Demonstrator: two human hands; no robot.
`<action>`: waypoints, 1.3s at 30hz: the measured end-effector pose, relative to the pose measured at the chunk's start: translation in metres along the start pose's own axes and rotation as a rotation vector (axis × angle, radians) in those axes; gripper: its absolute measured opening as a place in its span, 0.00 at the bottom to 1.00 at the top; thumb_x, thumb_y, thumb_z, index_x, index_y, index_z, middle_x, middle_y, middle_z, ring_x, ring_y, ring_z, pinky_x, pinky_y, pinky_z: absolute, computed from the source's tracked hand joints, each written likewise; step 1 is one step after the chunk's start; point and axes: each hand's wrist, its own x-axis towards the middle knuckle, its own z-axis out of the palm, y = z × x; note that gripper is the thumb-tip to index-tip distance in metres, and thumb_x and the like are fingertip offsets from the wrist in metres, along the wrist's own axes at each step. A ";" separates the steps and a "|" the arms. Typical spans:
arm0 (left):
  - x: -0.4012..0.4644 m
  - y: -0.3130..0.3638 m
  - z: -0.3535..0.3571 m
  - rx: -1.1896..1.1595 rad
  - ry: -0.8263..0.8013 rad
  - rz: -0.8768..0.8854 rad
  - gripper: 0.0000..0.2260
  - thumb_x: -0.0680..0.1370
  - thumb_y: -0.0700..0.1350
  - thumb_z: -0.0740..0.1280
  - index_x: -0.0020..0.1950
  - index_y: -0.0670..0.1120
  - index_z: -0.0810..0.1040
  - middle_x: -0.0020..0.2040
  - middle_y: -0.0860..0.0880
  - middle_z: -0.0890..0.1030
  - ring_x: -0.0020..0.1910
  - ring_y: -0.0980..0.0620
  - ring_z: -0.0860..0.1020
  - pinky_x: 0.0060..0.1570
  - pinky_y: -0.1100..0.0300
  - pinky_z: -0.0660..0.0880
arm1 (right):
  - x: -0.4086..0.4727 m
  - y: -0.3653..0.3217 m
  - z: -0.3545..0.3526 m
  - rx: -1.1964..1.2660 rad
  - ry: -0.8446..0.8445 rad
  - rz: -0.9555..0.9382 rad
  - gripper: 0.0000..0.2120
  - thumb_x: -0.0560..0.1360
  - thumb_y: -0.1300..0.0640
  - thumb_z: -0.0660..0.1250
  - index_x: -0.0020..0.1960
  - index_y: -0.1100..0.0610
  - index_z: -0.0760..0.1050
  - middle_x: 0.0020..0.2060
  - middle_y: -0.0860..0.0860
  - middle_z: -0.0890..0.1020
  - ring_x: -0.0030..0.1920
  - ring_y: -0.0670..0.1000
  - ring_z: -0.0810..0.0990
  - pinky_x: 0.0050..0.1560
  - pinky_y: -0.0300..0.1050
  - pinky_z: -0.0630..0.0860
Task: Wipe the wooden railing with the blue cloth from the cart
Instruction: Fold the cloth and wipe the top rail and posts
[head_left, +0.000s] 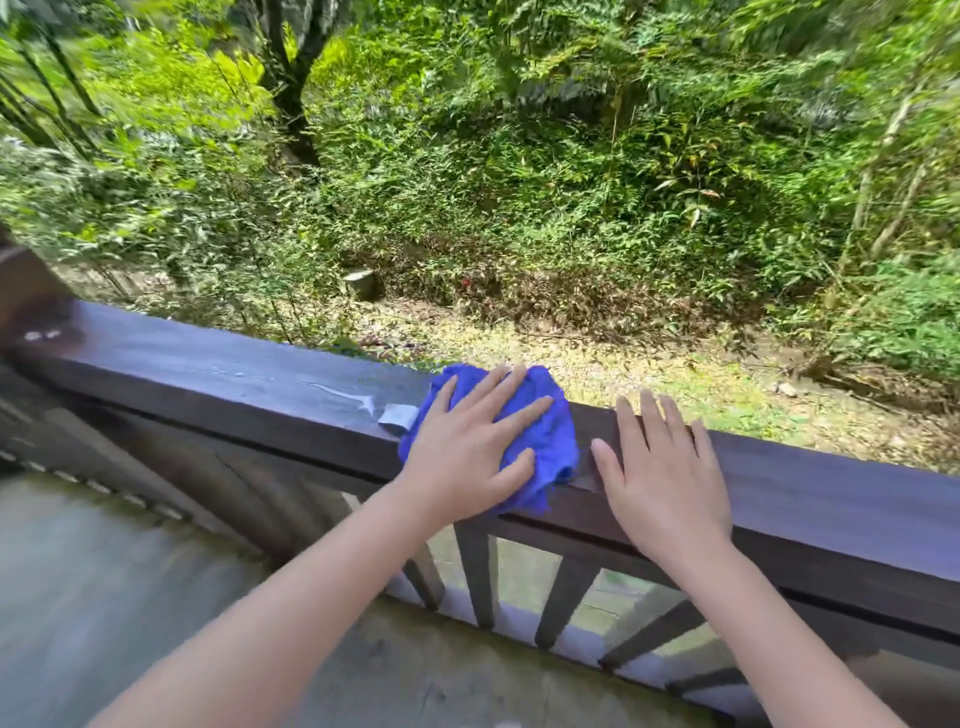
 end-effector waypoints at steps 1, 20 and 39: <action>-0.003 -0.012 -0.002 0.015 -0.002 0.012 0.25 0.74 0.58 0.51 0.72 0.60 0.60 0.77 0.53 0.55 0.75 0.54 0.53 0.72 0.45 0.50 | 0.001 -0.010 0.001 -0.001 -0.003 -0.019 0.32 0.75 0.40 0.37 0.75 0.54 0.50 0.76 0.55 0.56 0.75 0.55 0.52 0.74 0.55 0.50; -0.027 -0.157 -0.012 0.020 0.063 -0.714 0.27 0.75 0.59 0.52 0.73 0.54 0.59 0.78 0.45 0.51 0.76 0.49 0.49 0.71 0.39 0.45 | 0.045 -0.155 0.017 0.105 -0.049 -0.139 0.30 0.76 0.39 0.39 0.75 0.50 0.46 0.76 0.54 0.53 0.75 0.56 0.48 0.71 0.65 0.45; -0.076 -0.326 -0.052 0.073 -0.008 -0.093 0.26 0.70 0.52 0.56 0.69 0.51 0.69 0.73 0.45 0.65 0.72 0.47 0.64 0.70 0.45 0.62 | 0.093 -0.322 0.024 0.125 -0.082 -0.304 0.40 0.70 0.34 0.32 0.74 0.56 0.51 0.74 0.57 0.59 0.74 0.57 0.56 0.72 0.64 0.48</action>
